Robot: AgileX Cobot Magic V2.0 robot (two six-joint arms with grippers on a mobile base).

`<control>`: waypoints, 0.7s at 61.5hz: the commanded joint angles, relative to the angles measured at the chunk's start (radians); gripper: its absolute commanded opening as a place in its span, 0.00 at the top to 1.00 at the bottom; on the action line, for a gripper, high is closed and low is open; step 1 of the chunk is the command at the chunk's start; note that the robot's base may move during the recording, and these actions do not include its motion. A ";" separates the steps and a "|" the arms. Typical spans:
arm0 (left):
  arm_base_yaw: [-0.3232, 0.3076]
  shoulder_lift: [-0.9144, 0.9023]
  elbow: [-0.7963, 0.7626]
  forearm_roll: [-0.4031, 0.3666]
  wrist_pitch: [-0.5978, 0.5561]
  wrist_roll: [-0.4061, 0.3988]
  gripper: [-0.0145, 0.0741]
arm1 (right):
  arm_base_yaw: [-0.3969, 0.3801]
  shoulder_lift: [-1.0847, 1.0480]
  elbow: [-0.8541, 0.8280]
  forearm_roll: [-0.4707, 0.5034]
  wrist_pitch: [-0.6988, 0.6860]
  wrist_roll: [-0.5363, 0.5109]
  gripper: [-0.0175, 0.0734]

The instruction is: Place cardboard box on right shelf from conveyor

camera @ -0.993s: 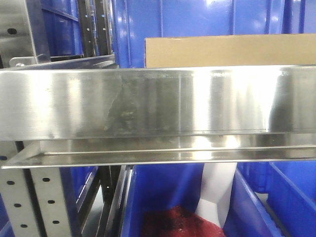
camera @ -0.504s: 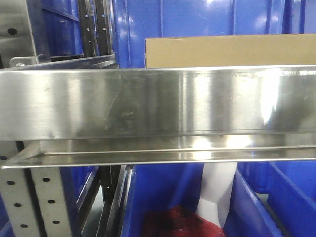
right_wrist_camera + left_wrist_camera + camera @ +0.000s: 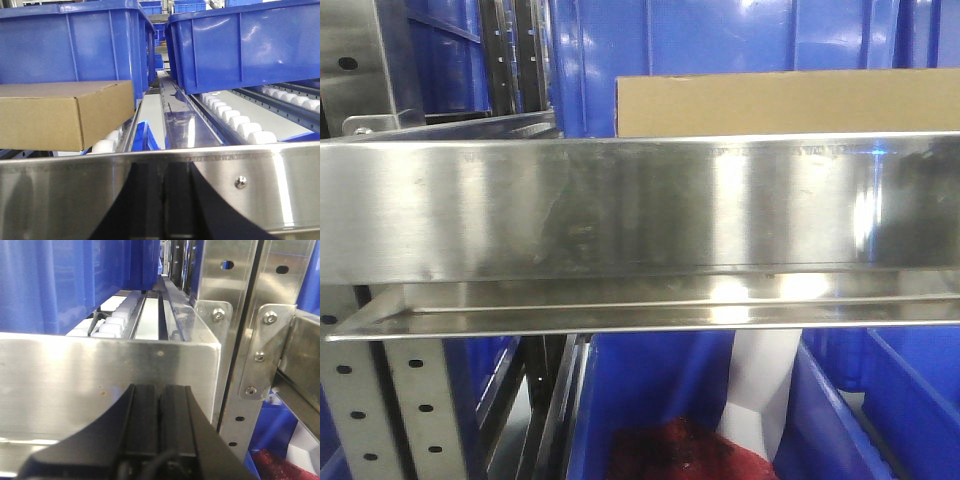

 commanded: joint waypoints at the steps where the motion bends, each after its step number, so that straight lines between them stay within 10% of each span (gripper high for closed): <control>1: -0.006 -0.013 0.010 -0.006 -0.085 0.000 0.97 | -0.008 -0.020 -0.006 0.003 -0.087 -0.001 0.75; 43: -0.006 -0.013 0.010 -0.006 -0.085 0.000 0.97 | -0.008 -0.020 -0.006 0.003 -0.087 -0.001 0.75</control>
